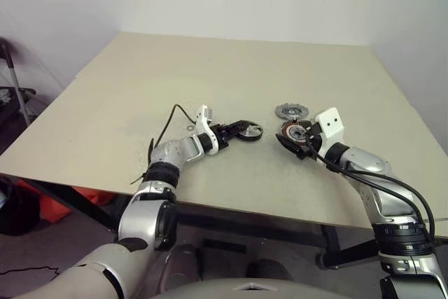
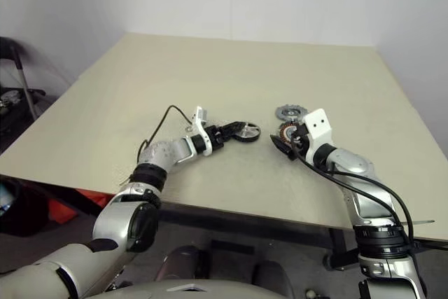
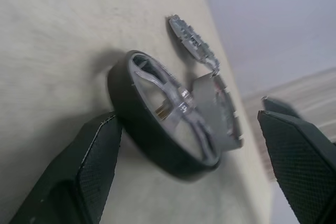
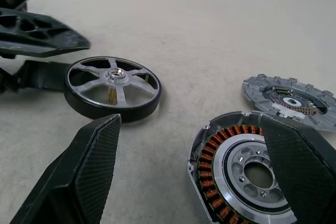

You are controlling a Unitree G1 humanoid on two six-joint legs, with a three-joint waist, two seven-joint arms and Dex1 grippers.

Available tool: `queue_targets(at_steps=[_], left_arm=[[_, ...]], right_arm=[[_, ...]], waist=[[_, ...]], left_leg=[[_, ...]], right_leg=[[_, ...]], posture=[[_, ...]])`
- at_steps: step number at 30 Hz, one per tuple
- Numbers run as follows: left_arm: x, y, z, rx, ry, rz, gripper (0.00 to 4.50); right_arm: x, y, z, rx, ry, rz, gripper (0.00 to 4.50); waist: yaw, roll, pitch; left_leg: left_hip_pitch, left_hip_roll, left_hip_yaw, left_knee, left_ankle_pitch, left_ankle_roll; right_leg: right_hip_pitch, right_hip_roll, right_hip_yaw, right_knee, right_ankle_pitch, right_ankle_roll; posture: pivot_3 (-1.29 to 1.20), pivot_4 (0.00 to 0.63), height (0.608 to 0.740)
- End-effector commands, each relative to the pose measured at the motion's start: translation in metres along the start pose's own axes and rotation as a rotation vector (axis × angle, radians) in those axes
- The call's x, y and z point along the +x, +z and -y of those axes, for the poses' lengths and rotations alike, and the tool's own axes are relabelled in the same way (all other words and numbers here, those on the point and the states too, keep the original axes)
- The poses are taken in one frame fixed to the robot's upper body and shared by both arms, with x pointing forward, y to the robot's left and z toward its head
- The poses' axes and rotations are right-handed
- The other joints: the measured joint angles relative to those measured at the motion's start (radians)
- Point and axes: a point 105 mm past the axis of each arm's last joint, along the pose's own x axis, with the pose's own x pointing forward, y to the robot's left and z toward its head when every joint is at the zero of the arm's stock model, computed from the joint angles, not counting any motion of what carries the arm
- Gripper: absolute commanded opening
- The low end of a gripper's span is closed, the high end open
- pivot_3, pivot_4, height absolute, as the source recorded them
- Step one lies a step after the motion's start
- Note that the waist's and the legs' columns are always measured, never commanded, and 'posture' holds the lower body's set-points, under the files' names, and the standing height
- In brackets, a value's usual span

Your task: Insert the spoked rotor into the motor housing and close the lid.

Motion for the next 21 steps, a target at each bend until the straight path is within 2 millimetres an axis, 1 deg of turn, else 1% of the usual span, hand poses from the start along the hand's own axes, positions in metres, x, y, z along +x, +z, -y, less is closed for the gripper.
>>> queue_targets(at_steps=[1, 4, 5, 7, 13, 16, 19, 21], left_arm=[[0.0102, 0.0033, 0.0111, -0.082, -0.024, 0.021, 4.3], [0.0114, 0.0053, 0.0097, -0.132, -0.013, 0.037, 3.7], [0.0112, 0.0054, 0.0092, -0.138, -0.011, 0.036, 3.44], [0.0107, 0.0056, 0.0076, -0.149, -0.002, 0.037, 2.77], [0.0081, 0.0075, 0.0044, -0.16, 0.008, 0.043, 2.77], [0.0067, 0.0078, 0.0027, -0.168, 0.011, 0.048, 2.16], [0.0063, 0.007, 0.0025, -0.17, 0.009, 0.043, 1.18], [0.0059, 0.0067, 0.0025, -0.17, 0.006, 0.042, 1.18]], right_arm=[[-0.0029, 0.0164, 0.0005, -0.032, -0.007, 0.061, 4.35], [-0.0026, 0.0171, 0.0012, -0.032, -0.009, 0.062, 4.35], [-0.0027, 0.0171, 0.0013, -0.033, -0.01, 0.062, 4.35], [-0.0027, 0.0171, 0.0016, -0.033, -0.011, 0.062, 4.35], [-0.0005, 0.018, 0.002, -0.034, -0.013, 0.064, 4.35], [0.0001, 0.0185, 0.0028, -0.035, -0.016, 0.064, 4.35], [0.0004, 0.0187, 0.0037, -0.036, -0.019, 0.064, 4.35], [0.0004, 0.0188, 0.004, -0.037, -0.02, 0.063, 4.35]], waist=[[0.0, 0.0, 0.0], [-0.002, 0.0, 0.0], [-0.003, 0.0, 0.0], [-0.004, 0.0, 0.0], [-0.005, 0.0, 0.0], [-0.005, 0.0, 0.0], [-0.005, 0.0, 0.0], [-0.005, 0.0, 0.0]], left_leg=[[0.0, 0.0, 0.0, 0.0, 0.0, 0.0], [-0.001, 0.0, 0.0, -0.001, 0.0, 0.001], [-0.001, 0.0, 0.0, -0.001, -0.001, 0.001], [-0.001, 0.0, 0.0, -0.002, -0.001, 0.002], [-0.002, 0.0, -0.001, -0.003, -0.002, 0.004], [-0.002, 0.0, -0.001, -0.003, -0.002, 0.004], [-0.002, 0.0, -0.001, -0.003, -0.002, 0.004], [-0.001, 0.0, -0.001, -0.003, -0.002, 0.004]], right_leg=[[0.0, 0.0, 0.0, -0.001, 0.0, 0.0], [0.0, 0.0, -0.001, -0.002, 0.0, 0.0], [0.0, 0.0, -0.001, -0.003, 0.0, 0.0], [0.0, 0.0, -0.002, -0.003, 0.0, 0.0], [-0.001, 0.0, -0.002, -0.004, 0.0, 0.0], [0.0, -0.001, -0.003, -0.004, 0.0, 0.0], [0.0, -0.001, -0.003, -0.004, 0.0, 0.0], [0.0, -0.001, -0.003, -0.004, 0.0, 0.0]], posture=[[0.0, 0.0, 0.74], [0.0, 0.0, 0.74], [0.0, 0.0, 0.74], [0.0, 0.0, 0.74], [0.0, 0.0, 0.74], [0.0, 0.0, 0.74], [0.0, 0.0, 0.74], [0.0, 0.0, 0.74]])
